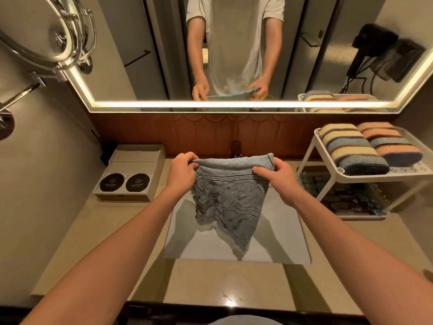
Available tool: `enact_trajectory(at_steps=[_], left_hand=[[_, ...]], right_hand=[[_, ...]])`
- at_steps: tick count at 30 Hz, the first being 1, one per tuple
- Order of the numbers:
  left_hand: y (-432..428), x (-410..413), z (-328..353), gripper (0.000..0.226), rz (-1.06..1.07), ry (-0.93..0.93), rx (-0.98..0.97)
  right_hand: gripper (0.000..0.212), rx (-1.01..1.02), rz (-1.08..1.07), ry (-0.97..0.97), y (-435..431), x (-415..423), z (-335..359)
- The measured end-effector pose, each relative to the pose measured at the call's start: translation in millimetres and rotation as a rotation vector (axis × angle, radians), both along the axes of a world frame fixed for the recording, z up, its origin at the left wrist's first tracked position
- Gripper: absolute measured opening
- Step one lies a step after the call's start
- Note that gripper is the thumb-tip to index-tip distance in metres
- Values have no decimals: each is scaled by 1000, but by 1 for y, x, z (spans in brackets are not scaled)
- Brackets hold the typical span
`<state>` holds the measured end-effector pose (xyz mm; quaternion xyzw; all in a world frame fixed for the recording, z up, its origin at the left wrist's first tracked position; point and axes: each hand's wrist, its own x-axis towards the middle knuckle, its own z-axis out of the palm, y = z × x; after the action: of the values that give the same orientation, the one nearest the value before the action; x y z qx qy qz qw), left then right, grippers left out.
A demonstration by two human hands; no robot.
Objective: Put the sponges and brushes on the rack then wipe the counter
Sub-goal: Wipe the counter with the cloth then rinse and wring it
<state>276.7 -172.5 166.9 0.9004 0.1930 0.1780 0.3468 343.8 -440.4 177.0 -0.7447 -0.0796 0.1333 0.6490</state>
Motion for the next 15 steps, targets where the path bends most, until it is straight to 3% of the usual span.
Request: enact_trajectory(at_steps=[3,6,15], left_hand=[[6,-6,2,17,-110,-22,215],[18,-8,7,17,-268,-24,402],[22,5,0,17,-62,39,-478]], right_hand=[[35,25,37,92,-6,1,-4],[34,177,81,243,-9,-1,-3],[34,221,45,396,-7,3,3]])
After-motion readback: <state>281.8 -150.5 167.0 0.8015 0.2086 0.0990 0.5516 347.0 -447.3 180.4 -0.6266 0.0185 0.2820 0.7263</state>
